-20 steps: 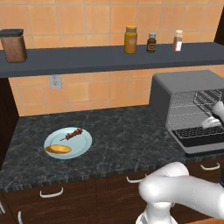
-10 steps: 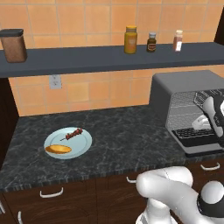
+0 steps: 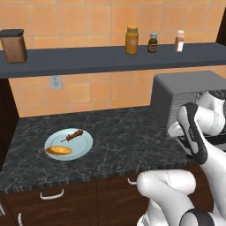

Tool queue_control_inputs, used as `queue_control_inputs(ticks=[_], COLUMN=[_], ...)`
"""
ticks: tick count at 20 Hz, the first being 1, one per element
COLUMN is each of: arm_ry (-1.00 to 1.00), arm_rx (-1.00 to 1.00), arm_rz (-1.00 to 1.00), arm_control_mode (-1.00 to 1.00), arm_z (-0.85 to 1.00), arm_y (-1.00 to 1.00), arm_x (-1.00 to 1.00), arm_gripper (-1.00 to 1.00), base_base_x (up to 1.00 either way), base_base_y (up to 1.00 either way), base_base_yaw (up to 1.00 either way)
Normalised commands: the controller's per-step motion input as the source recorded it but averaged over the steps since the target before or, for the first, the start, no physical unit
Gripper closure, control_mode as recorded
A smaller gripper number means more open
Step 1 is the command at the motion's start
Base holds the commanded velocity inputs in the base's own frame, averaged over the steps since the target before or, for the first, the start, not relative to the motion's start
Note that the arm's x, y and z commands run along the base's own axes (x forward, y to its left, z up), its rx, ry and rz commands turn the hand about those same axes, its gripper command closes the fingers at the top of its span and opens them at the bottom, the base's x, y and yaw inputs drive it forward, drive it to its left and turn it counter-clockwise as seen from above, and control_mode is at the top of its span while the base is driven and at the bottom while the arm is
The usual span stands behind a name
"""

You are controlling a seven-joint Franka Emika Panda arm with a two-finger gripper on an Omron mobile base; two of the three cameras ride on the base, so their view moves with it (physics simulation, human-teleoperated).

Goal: Pick up the kebab skewer and baguette bread, and place them inside the toaster oven. Close the toaster oven door and start by setting the timer.

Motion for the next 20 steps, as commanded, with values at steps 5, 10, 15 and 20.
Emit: queue_control_inputs(ticks=[5, 10, 15, 20], arm_ry=[0.04, 0.01, 0.0, 0.0], arm_rx=[-0.05, 0.0, 0.0, 0.0], arm_rz=[0.0, -0.15, -0.26, -0.36], arm_control_mode=[-1.0, -1.0, -1.0, -1.0], arm_z=[0.0, 0.0, 0.05, 0.05], arm_y=[1.0, 1.0, 1.0, 1.0], arm_x=[-0.01, 0.0, 0.01, 0.14], arm_gripper=[-1.0, -1.0, -1.0, -1.0], base_base_x=[0.0, 0.0, 0.0, 0.0], base_base_y=[0.0, 0.0, 0.0, 0.0], base_base_yaw=[0.0, 0.0, 0.0, 0.0])
